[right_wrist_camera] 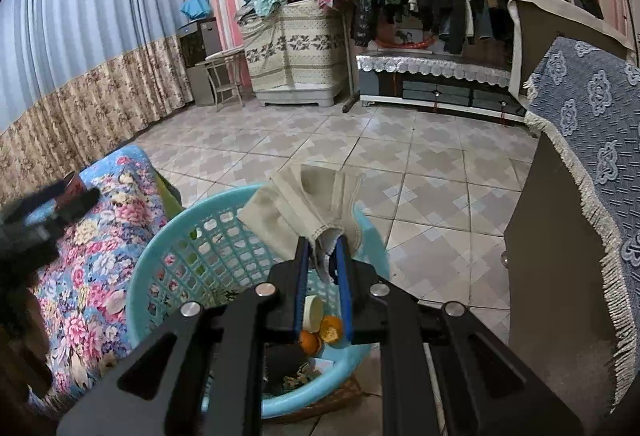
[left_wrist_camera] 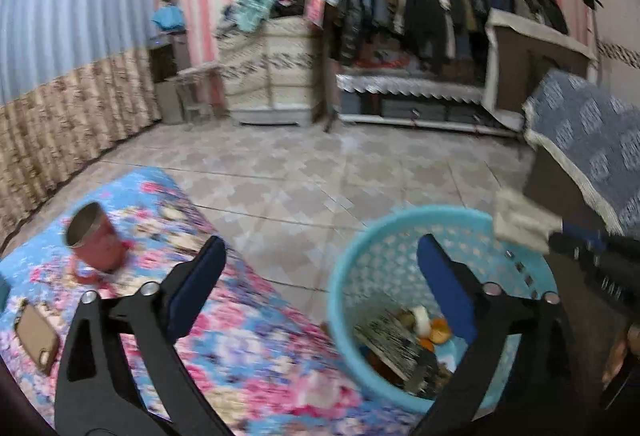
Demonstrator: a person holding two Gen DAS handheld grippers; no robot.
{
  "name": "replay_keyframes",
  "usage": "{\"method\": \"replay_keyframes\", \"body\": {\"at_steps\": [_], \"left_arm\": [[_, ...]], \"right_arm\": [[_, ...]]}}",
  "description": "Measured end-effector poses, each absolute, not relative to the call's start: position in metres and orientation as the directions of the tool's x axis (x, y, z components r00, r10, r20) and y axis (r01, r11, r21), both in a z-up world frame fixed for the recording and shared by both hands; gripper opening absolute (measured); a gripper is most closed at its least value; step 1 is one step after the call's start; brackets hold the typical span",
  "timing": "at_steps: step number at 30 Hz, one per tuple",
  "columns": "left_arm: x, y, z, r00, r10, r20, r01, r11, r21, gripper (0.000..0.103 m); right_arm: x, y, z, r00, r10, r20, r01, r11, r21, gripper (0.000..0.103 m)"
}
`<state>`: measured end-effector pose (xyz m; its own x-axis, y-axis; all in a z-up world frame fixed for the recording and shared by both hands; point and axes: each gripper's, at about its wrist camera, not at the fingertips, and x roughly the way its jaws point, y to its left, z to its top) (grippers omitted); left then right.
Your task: Collect trash
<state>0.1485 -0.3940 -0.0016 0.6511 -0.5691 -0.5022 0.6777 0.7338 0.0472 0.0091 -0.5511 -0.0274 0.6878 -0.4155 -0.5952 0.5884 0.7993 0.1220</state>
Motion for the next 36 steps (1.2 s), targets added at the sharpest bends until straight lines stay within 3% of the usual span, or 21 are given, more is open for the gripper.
{"method": "replay_keyframes", "body": {"at_steps": [7, 12, 14, 15, 18, 20, 27, 36], "left_arm": [[0.159, -0.344, 0.024, 0.742, -0.484, -0.463, 0.579, 0.811, 0.08, 0.098], [0.165, -0.313, 0.029, 0.758, -0.438, -0.483, 0.538, 0.839, 0.082, 0.098], [0.165, -0.297, 0.032, 0.773, -0.419, -0.476, 0.515, 0.853, 0.086, 0.098], [0.164, -0.287, 0.035, 0.777, -0.413, -0.475, 0.505, 0.859, 0.08, 0.098], [0.161, -0.259, 0.042, 0.787, -0.407, -0.464, 0.485, 0.873, 0.057, 0.098], [0.158, -0.243, 0.046, 0.798, -0.399, -0.451, 0.467, 0.883, 0.047, 0.098], [0.141, -0.182, 0.058, 0.831, -0.353, -0.43, 0.404, 0.914, 0.03, 0.098], [0.123, -0.102, 0.053, 0.855, -0.284, -0.433, 0.303, 0.953, -0.027, 0.098]], "right_arm": [[0.045, -0.541, -0.044, 0.68, -0.375, -0.63, 0.568, 0.812, 0.129, 0.015], [0.068, -0.534, -0.055, 0.651, -0.362, -0.667, 0.581, 0.803, 0.131, 0.018], [0.075, -0.533, -0.061, 0.638, -0.352, -0.685, 0.587, 0.798, 0.136, 0.05], [0.077, -0.533, -0.063, 0.629, -0.35, -0.694, 0.594, 0.793, 0.138, 0.077], [0.08, -0.53, -0.063, 0.63, -0.354, -0.692, 0.608, 0.778, 0.156, 0.083], [0.081, -0.527, -0.061, 0.634, -0.349, -0.69, 0.612, 0.772, 0.171, 0.094], [0.082, -0.496, -0.035, 0.657, -0.421, -0.626, 0.616, 0.778, 0.123, 0.099], [0.085, -0.4, 0.012, 0.79, -0.357, -0.498, 0.46, 0.883, 0.096, 0.099]]}}
